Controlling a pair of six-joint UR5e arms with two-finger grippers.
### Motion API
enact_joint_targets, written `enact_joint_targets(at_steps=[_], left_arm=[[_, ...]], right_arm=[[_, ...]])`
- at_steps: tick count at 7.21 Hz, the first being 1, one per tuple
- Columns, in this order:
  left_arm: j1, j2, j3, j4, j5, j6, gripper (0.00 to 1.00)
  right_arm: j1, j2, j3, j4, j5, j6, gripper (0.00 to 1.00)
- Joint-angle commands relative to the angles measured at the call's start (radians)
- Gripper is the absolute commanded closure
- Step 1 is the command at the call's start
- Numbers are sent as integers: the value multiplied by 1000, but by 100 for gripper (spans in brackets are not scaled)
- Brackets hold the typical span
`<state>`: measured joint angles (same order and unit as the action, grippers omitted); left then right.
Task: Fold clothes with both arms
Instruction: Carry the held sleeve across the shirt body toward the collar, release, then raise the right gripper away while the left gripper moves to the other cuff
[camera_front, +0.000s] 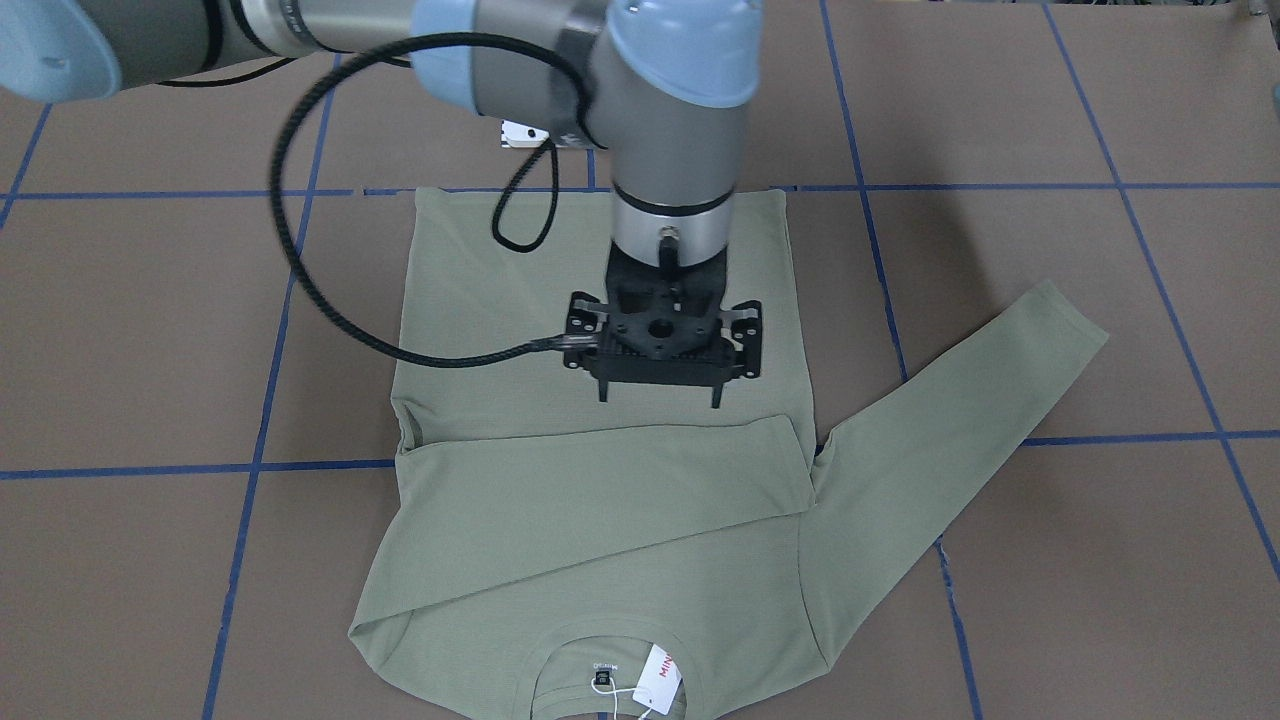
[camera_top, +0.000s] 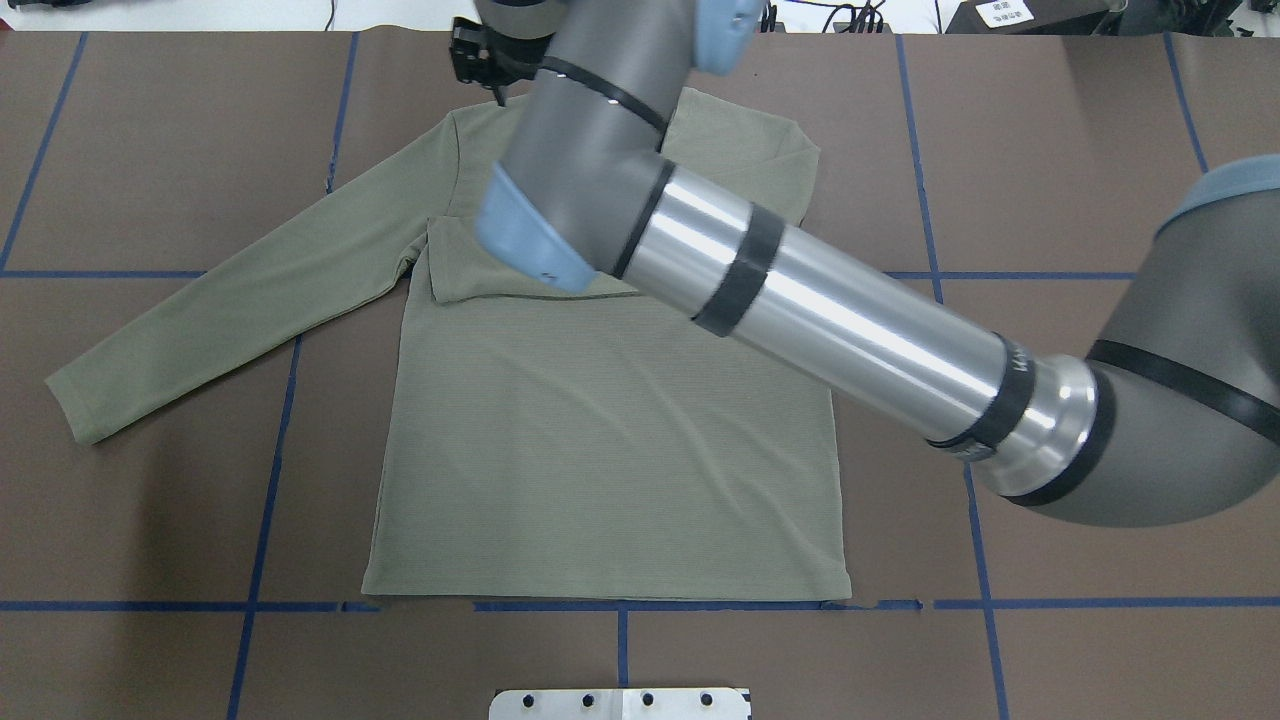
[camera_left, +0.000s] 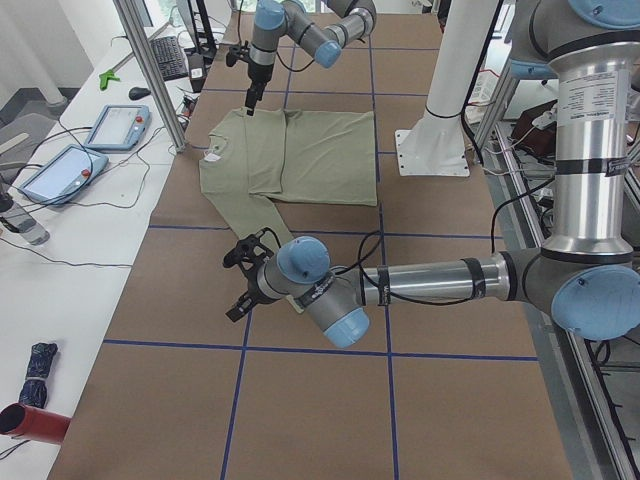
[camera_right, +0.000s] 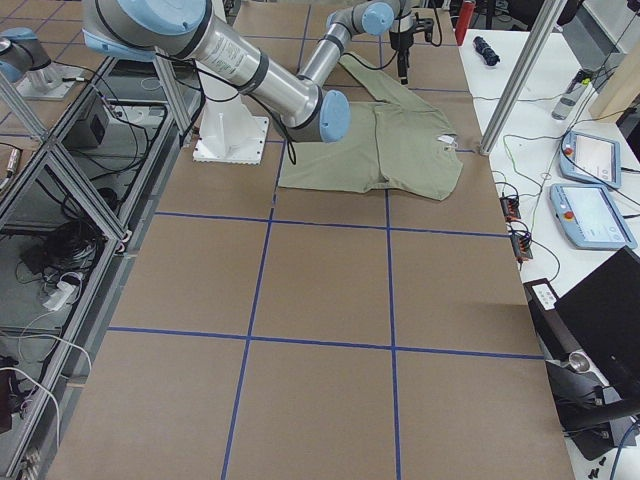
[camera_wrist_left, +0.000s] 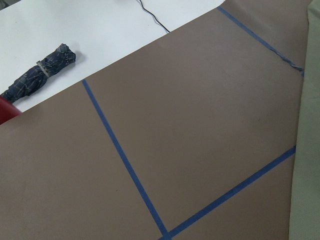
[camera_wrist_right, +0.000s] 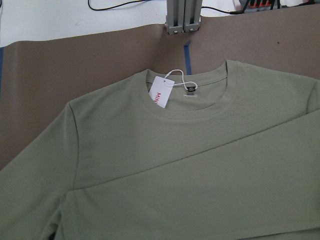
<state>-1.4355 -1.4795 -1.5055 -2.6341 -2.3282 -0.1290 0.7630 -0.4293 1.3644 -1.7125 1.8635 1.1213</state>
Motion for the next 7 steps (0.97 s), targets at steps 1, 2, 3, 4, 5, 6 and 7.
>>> enact_joint_targets(at_steps=[1,2,3,4,5,6,7], left_arm=[[198,56,-2,-157,140,-208,0],[278,86,-4,-171,211,-216,0],[344,114,-10,-188,261,-216,0],[412,132,-10,-210,292,-216,0],[476,143,-12,-216,331,-219,0],[553,143,-13,-218,392,-265,0],[619,143,-13,-219,451,-294,0]], right_arm=[[169,-345,335,-32,180,-296,0],[241,-480,428,-32,228,-419,0],[293,-602,490,-30,264,-505,0],[323,-726,555,-21,288,-568,0],[346,-831,615,-19,289,-609,0],[360,-897,649,-18,286,-636,0],[369,-911,656,-16,284,-646,0]])
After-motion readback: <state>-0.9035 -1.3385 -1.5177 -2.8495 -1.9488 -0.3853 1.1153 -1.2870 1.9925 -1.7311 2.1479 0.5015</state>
